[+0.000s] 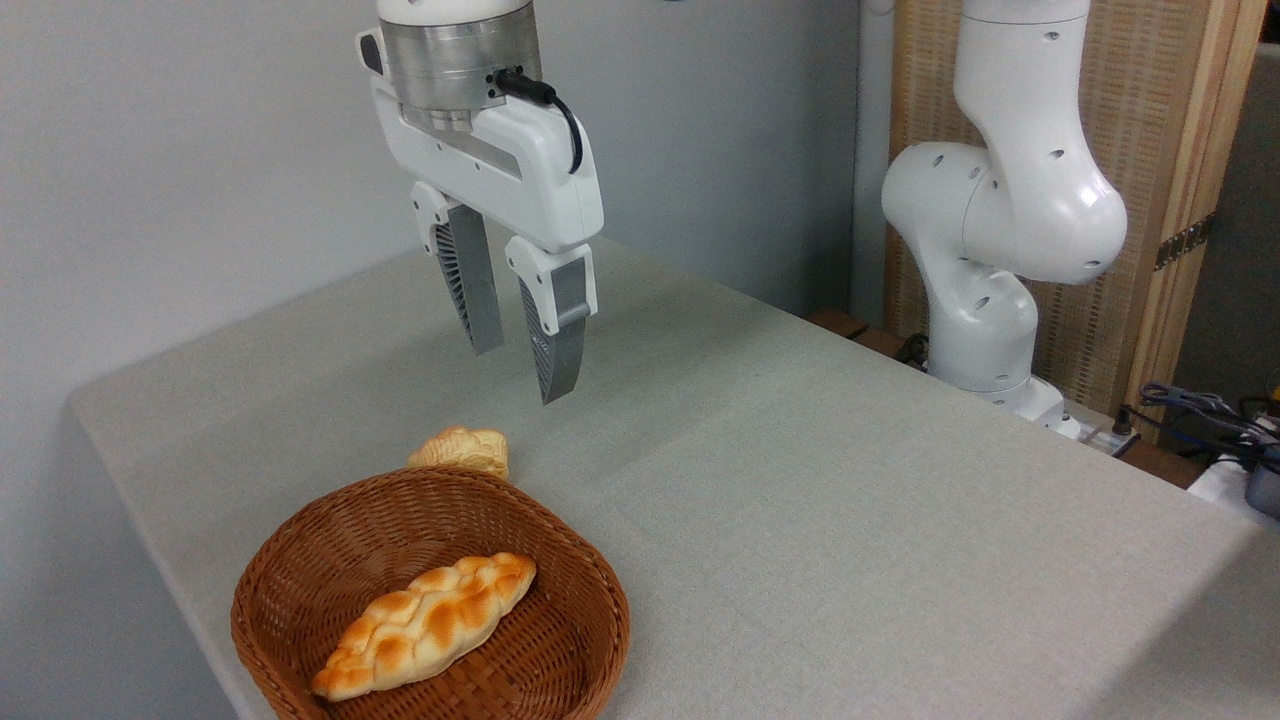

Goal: Put bread into the basket
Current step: 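Move the gripper down toward the small round bread roll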

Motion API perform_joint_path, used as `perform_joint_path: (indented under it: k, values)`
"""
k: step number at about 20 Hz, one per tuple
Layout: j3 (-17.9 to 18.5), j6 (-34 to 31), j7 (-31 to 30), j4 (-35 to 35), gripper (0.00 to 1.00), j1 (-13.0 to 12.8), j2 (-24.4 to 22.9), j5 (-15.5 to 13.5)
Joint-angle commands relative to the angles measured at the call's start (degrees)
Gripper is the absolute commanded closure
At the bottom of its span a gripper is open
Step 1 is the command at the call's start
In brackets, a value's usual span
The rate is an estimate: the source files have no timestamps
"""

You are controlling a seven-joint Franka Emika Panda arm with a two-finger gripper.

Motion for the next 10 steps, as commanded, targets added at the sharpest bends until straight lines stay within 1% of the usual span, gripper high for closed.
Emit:
perform_joint_path:
  k: [1,8,9,10]
  values:
    - [0.51,-1.6,-0.52,1.37,0.0,-0.36,0.43,0.34]
    - [-0.11,-1.43,-0.87,1.11,0.0,-0.44,0.52,-0.01]
    - [-0.54,-0.9,-2.35,0.41,0.0,-0.88,0.87,-0.71]
    - [-1.94,-0.72,-3.67,0.15,0.0,-0.97,1.31,-1.32]
